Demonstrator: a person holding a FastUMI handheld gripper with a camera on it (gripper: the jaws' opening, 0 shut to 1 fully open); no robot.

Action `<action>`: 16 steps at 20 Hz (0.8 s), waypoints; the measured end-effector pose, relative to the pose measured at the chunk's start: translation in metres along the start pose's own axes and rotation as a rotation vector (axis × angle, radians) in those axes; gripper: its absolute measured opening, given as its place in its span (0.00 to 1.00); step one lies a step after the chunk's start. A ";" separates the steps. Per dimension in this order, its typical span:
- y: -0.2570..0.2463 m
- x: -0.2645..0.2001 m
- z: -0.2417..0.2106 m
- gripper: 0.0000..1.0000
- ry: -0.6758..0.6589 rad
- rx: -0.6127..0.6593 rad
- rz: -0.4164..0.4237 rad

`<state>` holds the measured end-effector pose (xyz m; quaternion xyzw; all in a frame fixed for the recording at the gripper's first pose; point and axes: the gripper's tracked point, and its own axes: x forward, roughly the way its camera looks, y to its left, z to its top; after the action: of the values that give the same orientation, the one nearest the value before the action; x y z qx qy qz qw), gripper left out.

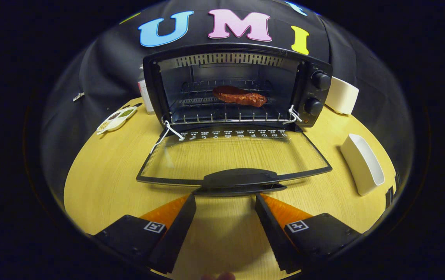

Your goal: Open the toaster oven, put the food inside, and close the toaster oven door.

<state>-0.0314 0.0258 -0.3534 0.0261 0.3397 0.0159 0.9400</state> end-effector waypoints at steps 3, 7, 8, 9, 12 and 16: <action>0.000 -0.001 0.001 0.96 0.025 0.007 0.004; 0.001 -0.014 0.010 0.96 0.010 -0.015 0.001; 0.001 -0.019 0.014 0.96 -0.004 -0.019 -0.003; 0.001 -0.023 0.017 0.96 -0.018 -0.026 -0.006; 0.001 -0.037 0.029 0.96 -0.062 -0.056 -0.011; -0.004 -0.057 0.061 0.96 -0.149 -0.093 -0.007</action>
<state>-0.0362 0.0163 -0.2704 -0.0177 0.2679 0.0264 0.9629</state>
